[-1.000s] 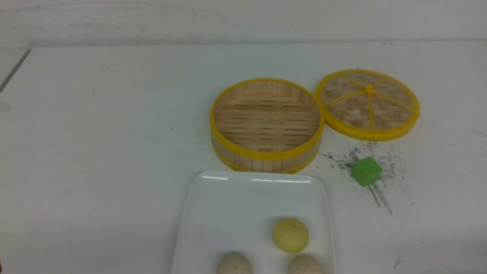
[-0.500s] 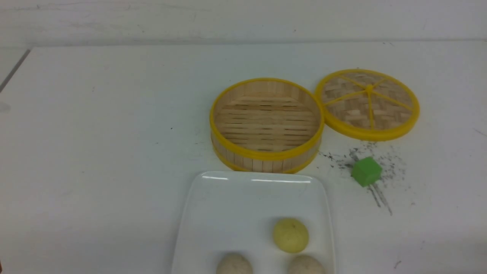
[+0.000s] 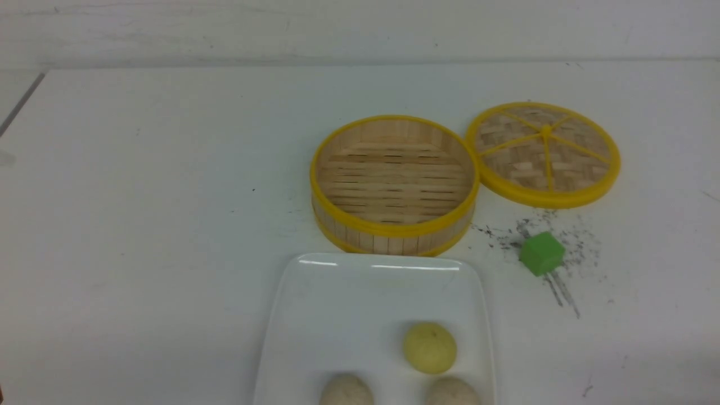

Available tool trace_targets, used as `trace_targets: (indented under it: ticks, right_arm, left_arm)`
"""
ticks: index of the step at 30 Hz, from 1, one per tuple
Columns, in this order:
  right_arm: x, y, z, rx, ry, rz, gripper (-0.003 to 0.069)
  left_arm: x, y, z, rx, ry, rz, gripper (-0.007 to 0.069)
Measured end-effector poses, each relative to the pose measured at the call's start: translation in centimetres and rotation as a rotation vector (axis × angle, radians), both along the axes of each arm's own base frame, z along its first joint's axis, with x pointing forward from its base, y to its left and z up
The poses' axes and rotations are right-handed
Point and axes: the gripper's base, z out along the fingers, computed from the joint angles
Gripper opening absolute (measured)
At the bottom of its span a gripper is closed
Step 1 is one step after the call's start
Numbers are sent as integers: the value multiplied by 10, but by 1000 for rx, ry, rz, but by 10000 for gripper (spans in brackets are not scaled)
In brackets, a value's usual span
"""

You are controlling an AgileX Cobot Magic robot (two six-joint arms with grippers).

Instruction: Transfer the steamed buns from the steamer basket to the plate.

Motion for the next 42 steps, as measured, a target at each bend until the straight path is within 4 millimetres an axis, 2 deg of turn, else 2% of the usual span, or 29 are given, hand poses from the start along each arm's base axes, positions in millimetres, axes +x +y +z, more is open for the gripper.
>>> trace_targets:
  ticks: [11,15,18,20,21,22,26,39,42]
  right_arm:
    - [0,0,0,0,1,0,189]
    - [0,0,0,0,1,0,198]
    - [0,0,0,0,1,0,201]
    - [0,0,0,0,1,0,204]
    - [0,0,0,0,1,0,204]
    - [0,0,0,1,1,0,206]
    - [0,0,0,1,1,0,212]
    - [0,0,0,1,1,0,225]
    - [0,0,0,1,1,0,230]
  left_arm:
    - [0,0,1,1,-13,0,355]
    - [4,-3,2,-84,-70,-12,355]
    - [10,-6,-11,-98,-53,-18,355]
    - [16,-9,-27,-106,-19,-19,355]
    - [16,-9,-27,-110,-21,-18,355]
    - [20,-10,-40,-127,7,-6,355]
    - [25,-11,-62,-168,52,50,355]
    - [28,-4,-83,-220,105,237,355]
    - [30,-3,-100,-219,133,261,355]
